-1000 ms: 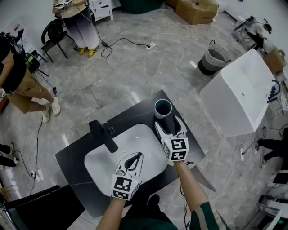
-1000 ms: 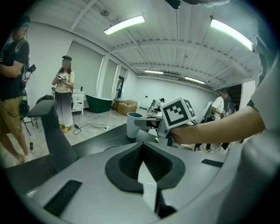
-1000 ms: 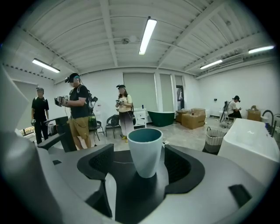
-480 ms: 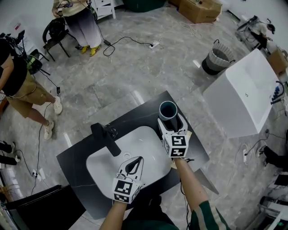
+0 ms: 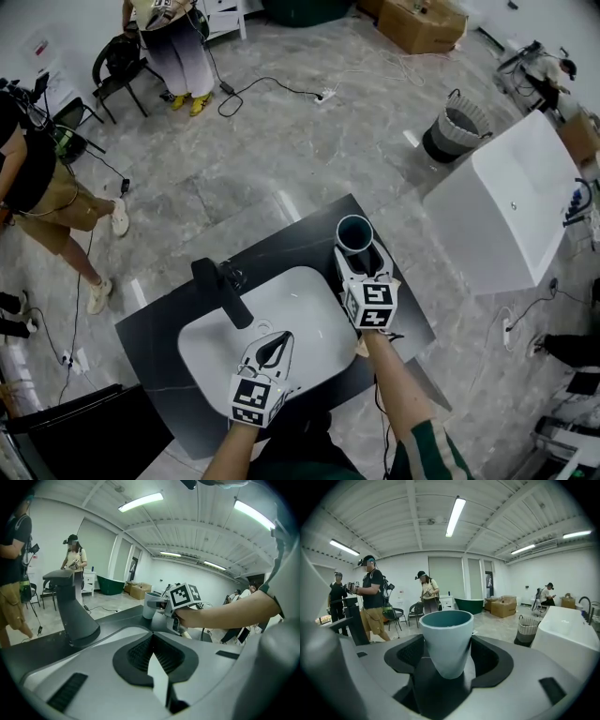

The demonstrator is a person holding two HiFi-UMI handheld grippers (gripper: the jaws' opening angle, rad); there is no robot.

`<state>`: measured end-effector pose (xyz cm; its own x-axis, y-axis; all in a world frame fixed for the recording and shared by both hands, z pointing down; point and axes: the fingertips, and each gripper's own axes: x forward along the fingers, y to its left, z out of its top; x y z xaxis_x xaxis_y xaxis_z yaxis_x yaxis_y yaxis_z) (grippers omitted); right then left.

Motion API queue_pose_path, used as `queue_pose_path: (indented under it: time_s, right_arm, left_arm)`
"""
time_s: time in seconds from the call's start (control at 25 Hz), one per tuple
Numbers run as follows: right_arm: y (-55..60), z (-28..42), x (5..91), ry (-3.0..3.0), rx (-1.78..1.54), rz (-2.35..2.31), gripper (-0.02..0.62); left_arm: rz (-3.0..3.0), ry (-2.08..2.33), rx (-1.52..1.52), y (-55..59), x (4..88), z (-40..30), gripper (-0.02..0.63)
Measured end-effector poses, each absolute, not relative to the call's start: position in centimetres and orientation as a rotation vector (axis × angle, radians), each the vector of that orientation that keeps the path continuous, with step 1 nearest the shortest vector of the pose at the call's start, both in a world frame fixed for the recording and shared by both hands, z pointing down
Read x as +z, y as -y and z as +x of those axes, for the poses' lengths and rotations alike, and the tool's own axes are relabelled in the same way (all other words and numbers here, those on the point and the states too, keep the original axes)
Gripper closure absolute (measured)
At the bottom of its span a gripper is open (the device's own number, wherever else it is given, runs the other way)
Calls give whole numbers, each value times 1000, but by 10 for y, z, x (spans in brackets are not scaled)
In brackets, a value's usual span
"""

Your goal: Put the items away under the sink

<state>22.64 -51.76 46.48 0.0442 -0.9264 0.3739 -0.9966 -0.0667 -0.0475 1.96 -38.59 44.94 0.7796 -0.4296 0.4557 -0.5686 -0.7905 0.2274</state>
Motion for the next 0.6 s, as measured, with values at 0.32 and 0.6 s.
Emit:
queue_pose_path:
  time_s: [0.32,0.6]
  right_arm:
    - [512,224,463,1976,428,2079,261]
    - [504,217,461,1988,405,2055,261]
  left_arm:
    - [2620,754,531,388,449,18,597]
    - [2626,749,518,393,446,18,597]
